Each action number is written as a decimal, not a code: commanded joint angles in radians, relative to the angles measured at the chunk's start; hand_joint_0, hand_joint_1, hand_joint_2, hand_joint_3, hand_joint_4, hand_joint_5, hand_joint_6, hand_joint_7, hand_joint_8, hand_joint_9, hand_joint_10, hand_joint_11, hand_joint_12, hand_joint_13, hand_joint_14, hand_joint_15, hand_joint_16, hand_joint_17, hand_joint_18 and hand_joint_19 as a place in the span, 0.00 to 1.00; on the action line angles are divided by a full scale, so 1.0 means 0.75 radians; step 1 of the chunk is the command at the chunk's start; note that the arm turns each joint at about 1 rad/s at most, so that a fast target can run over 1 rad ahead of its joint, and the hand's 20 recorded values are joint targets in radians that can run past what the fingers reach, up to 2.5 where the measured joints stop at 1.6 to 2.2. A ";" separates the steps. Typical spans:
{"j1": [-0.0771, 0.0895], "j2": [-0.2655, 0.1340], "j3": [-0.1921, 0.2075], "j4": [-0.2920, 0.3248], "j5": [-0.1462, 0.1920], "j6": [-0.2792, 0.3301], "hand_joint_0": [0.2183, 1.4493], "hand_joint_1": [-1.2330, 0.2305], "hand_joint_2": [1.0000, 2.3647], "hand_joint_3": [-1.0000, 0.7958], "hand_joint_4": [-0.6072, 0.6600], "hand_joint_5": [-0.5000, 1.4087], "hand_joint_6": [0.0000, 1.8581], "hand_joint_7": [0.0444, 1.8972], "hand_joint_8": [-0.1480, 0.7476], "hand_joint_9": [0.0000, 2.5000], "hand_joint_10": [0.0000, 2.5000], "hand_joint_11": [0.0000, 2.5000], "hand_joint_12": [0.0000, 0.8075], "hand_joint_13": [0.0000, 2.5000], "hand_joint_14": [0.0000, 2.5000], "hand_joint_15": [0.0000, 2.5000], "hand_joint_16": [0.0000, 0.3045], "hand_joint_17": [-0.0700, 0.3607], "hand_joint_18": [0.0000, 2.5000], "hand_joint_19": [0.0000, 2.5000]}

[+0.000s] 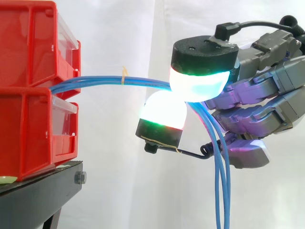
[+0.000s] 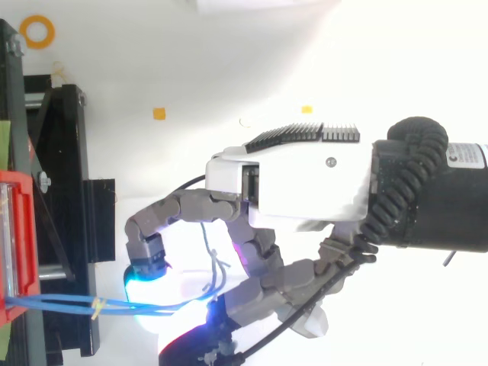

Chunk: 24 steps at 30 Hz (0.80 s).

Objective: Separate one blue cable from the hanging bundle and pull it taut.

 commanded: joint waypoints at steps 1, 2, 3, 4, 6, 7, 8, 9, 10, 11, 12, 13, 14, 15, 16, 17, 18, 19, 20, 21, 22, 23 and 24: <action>0.000 0.000 0.000 0.000 0.000 -0.001 0.40 0.23 0.01 0.40 0.58 0.33 0.27 0.68 0.43 0.85 0.01 0.28 0.44 0.72 0.01 0.48 0.15 0.40 0.48 0.34; 0.000 0.000 0.000 0.000 0.000 -0.001 0.40 0.23 0.01 0.38 0.59 0.33 0.27 0.68 0.43 0.85 0.01 0.28 0.43 0.72 0.01 0.48 0.15 0.40 0.48 0.34; 0.000 0.000 0.000 0.000 0.000 -0.001 0.39 0.22 0.01 0.34 0.59 0.33 0.27 0.68 0.43 0.86 0.01 0.29 0.43 0.72 0.01 0.48 0.15 0.40 0.48 0.34; 0.000 0.000 0.000 0.000 0.000 -0.001 0.36 0.24 0.00 0.28 0.59 0.33 0.27 0.68 0.42 0.86 0.01 0.29 0.43 0.72 0.01 0.48 0.15 0.40 0.48 0.34; 0.000 0.000 0.000 0.000 0.000 -0.003 0.29 0.30 0.00 0.28 0.60 0.33 0.27 0.68 0.42 0.88 0.01 0.29 0.44 0.72 0.01 0.48 0.15 0.41 0.48 0.34; 0.000 0.000 0.000 0.000 0.000 -0.003 0.28 0.33 0.00 0.28 0.61 0.33 0.27 0.68 0.42 0.88 0.01 0.29 0.44 0.72 0.01 0.48 0.16 0.41 0.48 0.34; 0.000 0.000 0.000 0.000 0.000 -0.003 0.26 0.34 0.00 0.28 0.61 0.34 0.27 0.68 0.43 0.88 0.01 0.29 0.45 0.73 0.01 0.48 0.16 0.41 0.49 0.33; 0.000 0.000 0.000 0.000 0.000 -0.003 0.26 0.35 0.00 0.28 0.61 0.34 0.27 0.68 0.43 0.88 0.01 0.29 0.45 0.73 0.01 0.47 0.16 0.42 0.49 0.33; 0.000 0.000 0.000 0.000 0.000 -0.003 0.25 0.36 0.00 0.28 0.60 0.34 0.27 0.68 0.42 0.88 0.01 0.29 0.45 0.73 0.01 0.47 0.16 0.42 0.49 0.33; 0.000 0.000 0.000 0.000 0.000 -0.003 0.25 0.36 0.00 0.28 0.60 0.34 0.27 0.68 0.42 0.88 0.01 0.29 0.45 0.73 0.01 0.47 0.16 0.42 0.49 0.33; 0.000 0.000 0.000 0.000 0.000 -0.003 0.26 0.37 0.00 0.28 0.60 0.34 0.27 0.68 0.42 0.88 0.01 0.30 0.45 0.73 0.01 0.47 0.16 0.41 0.49 0.33; 0.000 0.000 0.000 0.000 -0.002 -0.003 0.26 0.37 0.00 0.28 0.59 0.34 0.27 0.68 0.42 0.88 0.01 0.29 0.44 0.73 0.01 0.47 0.16 0.41 0.49 0.33; 0.000 0.000 0.000 0.000 0.000 -0.003 0.27 0.38 0.00 0.28 0.59 0.34 0.27 0.68 0.43 0.88 0.01 0.29 0.44 0.73 0.01 0.47 0.16 0.41 0.49 0.34; 0.000 0.000 0.000 0.000 0.000 -0.003 0.29 0.39 0.00 0.28 0.59 0.34 0.27 0.68 0.42 0.88 0.01 0.30 0.44 0.73 0.01 0.47 0.15 0.41 0.48 0.34; 0.000 0.000 0.000 0.000 -0.002 -0.003 0.30 0.39 0.00 0.28 0.59 0.34 0.27 0.68 0.41 0.88 0.01 0.30 0.44 0.73 0.01 0.48 0.15 0.40 0.48 0.34; 0.000 0.000 -0.002 0.000 0.000 -0.003 0.31 0.40 0.00 0.28 0.59 0.34 0.27 0.67 0.41 0.88 0.01 0.30 0.43 0.72 0.01 0.48 0.15 0.40 0.48 0.34; 0.000 0.000 0.000 0.000 0.000 -0.003 0.33 0.40 0.00 0.28 0.59 0.34 0.27 0.67 0.41 0.88 0.01 0.30 0.43 0.72 0.01 0.47 0.15 0.40 0.48 0.34; 0.000 0.000 0.000 0.000 -0.002 -0.003 0.35 0.41 0.00 0.28 0.59 0.34 0.27 0.67 0.40 0.88 0.01 0.30 0.42 0.72 0.01 0.48 0.15 0.40 0.48 0.35; 0.000 0.000 0.000 0.000 -0.002 -0.005 0.36 0.41 0.00 0.28 0.59 0.34 0.27 0.67 0.39 0.88 0.01 0.30 0.42 0.72 0.01 0.47 0.15 0.40 0.48 0.35; 0.000 0.000 0.000 0.000 -0.002 -0.005 0.37 0.41 0.00 0.28 0.60 0.34 0.27 0.67 0.37 0.89 0.01 0.29 0.42 0.73 0.01 0.48 0.15 0.39 0.48 0.35; 0.000 -0.002 0.000 0.000 -0.002 -0.005 0.38 0.41 0.00 0.28 0.61 0.34 0.27 0.68 0.36 0.89 0.01 0.29 0.43 0.73 0.01 0.48 0.15 0.40 0.48 0.34; 0.000 0.000 0.000 0.000 -0.002 -0.005 0.39 0.41 0.00 0.28 0.61 0.34 0.27 0.68 0.35 0.89 0.01 0.29 0.43 0.73 0.01 0.48 0.15 0.39 0.48 0.35; 0.000 0.000 0.000 0.000 -0.002 -0.005 0.39 0.42 0.00 0.28 0.61 0.34 0.27 0.68 0.33 0.90 0.01 0.29 0.43 0.73 0.01 0.47 0.15 0.40 0.49 0.35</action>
